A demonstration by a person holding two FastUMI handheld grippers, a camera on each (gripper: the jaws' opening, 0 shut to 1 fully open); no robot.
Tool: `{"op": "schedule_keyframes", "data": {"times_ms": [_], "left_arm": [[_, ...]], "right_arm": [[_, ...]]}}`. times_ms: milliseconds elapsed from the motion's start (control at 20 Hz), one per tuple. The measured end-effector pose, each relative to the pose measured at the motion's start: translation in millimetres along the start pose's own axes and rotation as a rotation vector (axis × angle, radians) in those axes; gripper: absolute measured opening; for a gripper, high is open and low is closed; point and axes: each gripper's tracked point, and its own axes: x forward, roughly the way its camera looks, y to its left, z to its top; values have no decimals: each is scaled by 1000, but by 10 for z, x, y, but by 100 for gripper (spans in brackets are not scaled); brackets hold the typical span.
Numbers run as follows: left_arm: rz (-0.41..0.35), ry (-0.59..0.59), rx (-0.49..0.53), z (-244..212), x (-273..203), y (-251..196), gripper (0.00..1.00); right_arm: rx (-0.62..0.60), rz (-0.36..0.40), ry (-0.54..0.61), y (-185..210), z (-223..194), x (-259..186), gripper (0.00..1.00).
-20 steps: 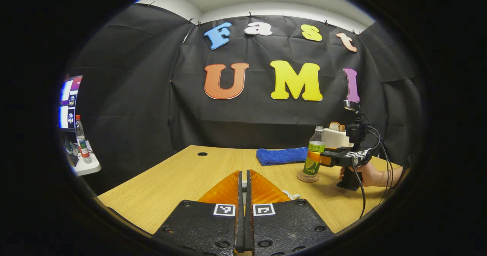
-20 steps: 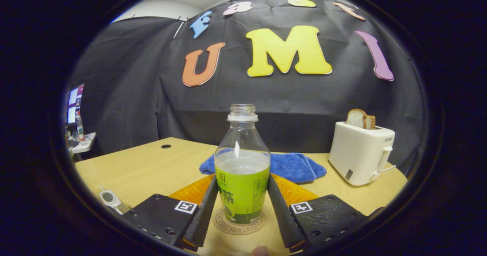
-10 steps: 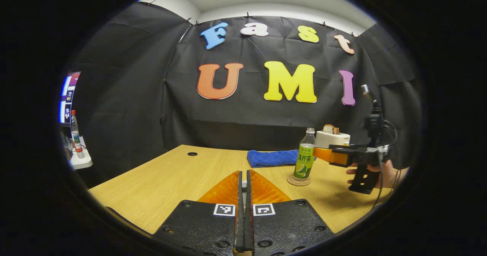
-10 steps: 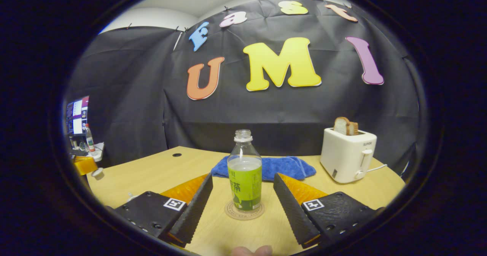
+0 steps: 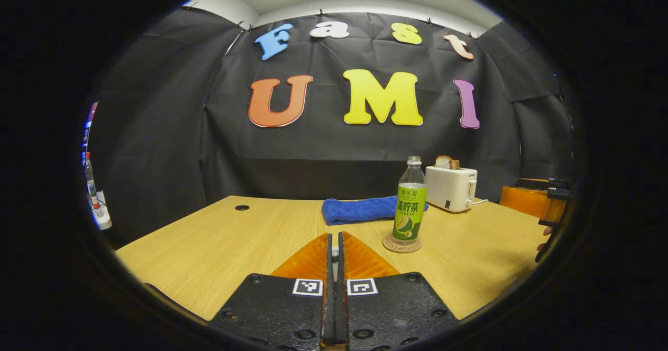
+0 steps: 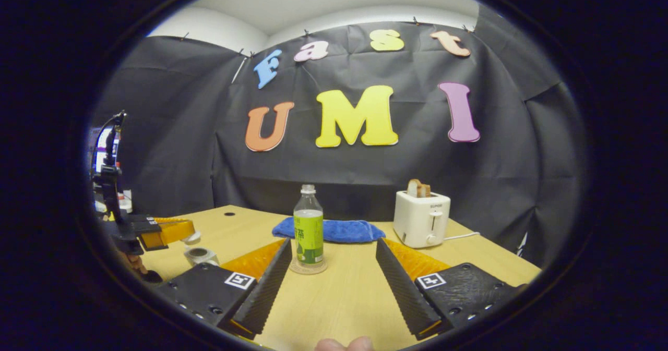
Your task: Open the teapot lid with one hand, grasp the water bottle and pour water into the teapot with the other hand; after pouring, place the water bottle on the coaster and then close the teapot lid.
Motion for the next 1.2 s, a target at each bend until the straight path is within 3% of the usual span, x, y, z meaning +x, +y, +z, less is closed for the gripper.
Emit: {"op": "schedule_keyframes", "data": {"times_ms": [450,1050,1100,1150,1200], "left_arm": [[39,40,-53,-245,86,104,3],[64,71,-39,-359,66,78,5],[75,62,-38,-334,58,98,8],[91,51,-37,-278,41,134,17],[99,39,-35,-218,31,145,40]], "right_arm": [[27,30,7,42,-66,12,96],[21,35,15,81,-139,-12,96],[22,31,11,63,-126,-25,96],[23,26,8,46,-117,-32,96],[27,21,7,29,-121,-35,96]]}}
